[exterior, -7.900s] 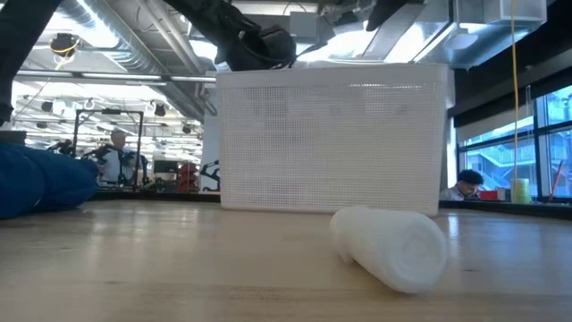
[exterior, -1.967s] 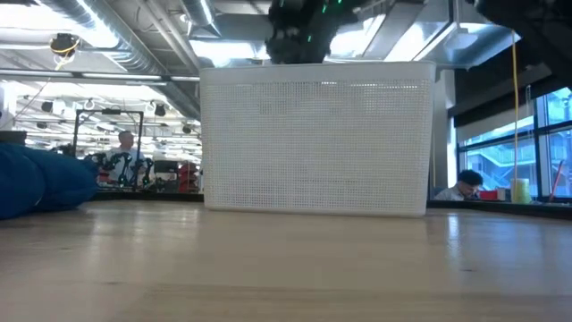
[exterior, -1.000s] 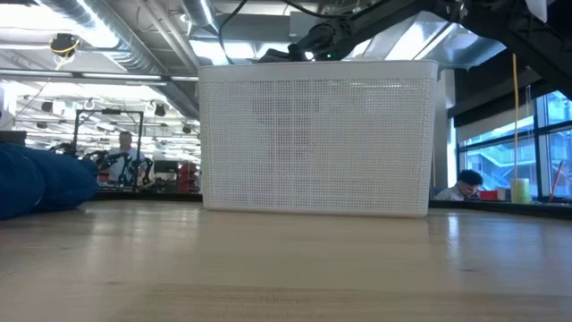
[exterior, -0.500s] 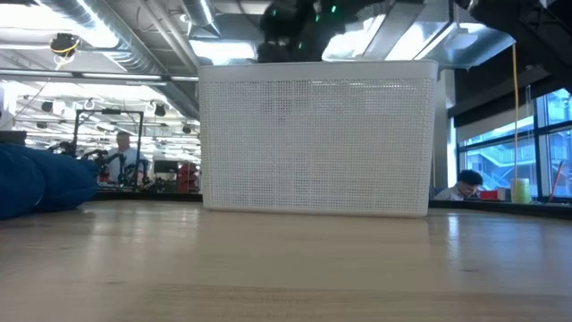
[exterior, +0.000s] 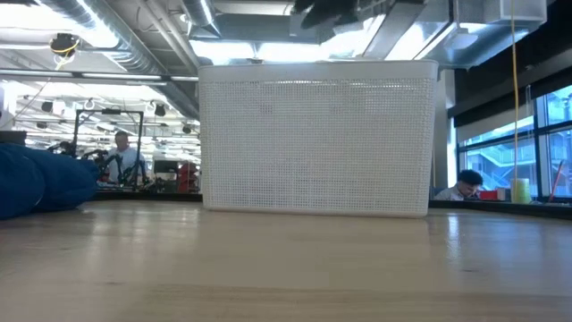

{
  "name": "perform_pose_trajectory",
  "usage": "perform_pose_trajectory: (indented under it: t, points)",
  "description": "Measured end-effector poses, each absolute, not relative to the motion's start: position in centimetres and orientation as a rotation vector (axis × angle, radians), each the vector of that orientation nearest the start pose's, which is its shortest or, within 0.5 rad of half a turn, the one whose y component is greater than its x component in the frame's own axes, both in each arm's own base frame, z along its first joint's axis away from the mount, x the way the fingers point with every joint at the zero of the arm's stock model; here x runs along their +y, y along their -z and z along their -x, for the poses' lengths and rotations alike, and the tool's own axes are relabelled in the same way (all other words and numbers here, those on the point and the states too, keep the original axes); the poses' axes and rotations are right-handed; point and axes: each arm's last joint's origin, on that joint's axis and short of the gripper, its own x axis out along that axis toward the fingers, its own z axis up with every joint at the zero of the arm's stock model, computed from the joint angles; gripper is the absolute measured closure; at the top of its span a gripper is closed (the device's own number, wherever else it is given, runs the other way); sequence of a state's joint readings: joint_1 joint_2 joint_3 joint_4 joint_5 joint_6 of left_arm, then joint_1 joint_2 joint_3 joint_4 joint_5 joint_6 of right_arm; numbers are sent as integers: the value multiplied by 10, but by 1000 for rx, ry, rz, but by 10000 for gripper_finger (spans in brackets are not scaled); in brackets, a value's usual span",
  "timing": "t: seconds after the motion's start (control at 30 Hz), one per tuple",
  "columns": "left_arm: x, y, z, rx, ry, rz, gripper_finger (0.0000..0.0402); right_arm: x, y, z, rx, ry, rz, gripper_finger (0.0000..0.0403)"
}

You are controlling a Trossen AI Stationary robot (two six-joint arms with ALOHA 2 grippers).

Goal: Pick & place medical supplies in basket/bin
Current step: Return to Home Position

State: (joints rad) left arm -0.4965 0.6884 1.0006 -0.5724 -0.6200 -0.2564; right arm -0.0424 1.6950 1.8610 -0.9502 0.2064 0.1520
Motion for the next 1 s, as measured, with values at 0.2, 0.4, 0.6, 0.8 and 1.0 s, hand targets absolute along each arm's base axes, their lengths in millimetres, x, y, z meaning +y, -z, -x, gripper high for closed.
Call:
perform_pose_trajectory:
  t: [0.2, 0.4, 0.6, 0.8, 1.0]
  points:
    - [-24, -355, -80, 89, -118, 197, 119, 25, -412, -283, 557, 260, -142, 178]
    - [-8, -329, -50, -29, -114, 259, 119, 38, -403, -220, 506, 290, -126, 178]
    - [-12, -291, -53, -73, -21, 289, 119, 50, -369, -192, 390, 209, -206, 178]
    - [-11, -260, -57, -68, -145, 290, 119, 46, -332, -173, 229, 161, -231, 178]
    - [-4, -254, -54, -87, -345, 213, 119, 34, -299, -146, 131, 156, -268, 178]
